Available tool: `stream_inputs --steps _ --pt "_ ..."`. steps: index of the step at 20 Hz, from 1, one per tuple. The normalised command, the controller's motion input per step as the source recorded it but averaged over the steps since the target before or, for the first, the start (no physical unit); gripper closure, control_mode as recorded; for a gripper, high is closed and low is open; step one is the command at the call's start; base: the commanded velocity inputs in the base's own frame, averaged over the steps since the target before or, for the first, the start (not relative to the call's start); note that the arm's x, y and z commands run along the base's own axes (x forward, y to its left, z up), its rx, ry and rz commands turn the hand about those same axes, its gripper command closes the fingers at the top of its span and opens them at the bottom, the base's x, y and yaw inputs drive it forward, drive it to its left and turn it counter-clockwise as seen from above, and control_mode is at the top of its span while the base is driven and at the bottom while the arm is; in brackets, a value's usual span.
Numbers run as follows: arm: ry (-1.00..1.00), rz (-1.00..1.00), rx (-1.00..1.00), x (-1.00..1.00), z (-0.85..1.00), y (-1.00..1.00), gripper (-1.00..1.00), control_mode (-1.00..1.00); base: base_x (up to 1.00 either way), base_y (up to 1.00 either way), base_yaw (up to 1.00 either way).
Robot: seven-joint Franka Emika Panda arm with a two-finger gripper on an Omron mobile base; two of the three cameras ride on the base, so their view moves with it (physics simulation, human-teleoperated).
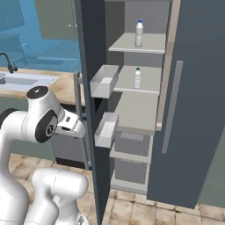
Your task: Take the bottled waters from the counter and place them in the freezer to freeze. Close the freezer door after placing the bottles.
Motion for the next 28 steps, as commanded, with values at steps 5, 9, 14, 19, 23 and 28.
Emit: stream_inputs --steps 5,9,14,19,23,28 --pt "-0.08 -0.21 -0.05 0.2 0.0 0.53 -1.0 -1.0 0.0 0.0 0.0" --pt "-0.13 -0.3 -0.11 0.58 0.0 0.6 -1.0 -1.0 0.0 0.0 0.0" --pt "-0.08 -0.36 -0.12 0.67 0.0 0.56 -1.0 -1.0 0.0 0.0 0.0" --pt "0.0 -0.41 -0.12 0.52 -0.11 0.18 -1.0 -1.0 0.0 0.0 0.0" --pt "-0.03 -0.24 -0.13 0.38 0.0 0.11 -1.0 -1.0 0.0 0.0 0.0" --pt "-0.01 -0.17 -0.13 0.14 -0.12 -0.07 -1.0 -1.0 0.0 0.0 0.0"
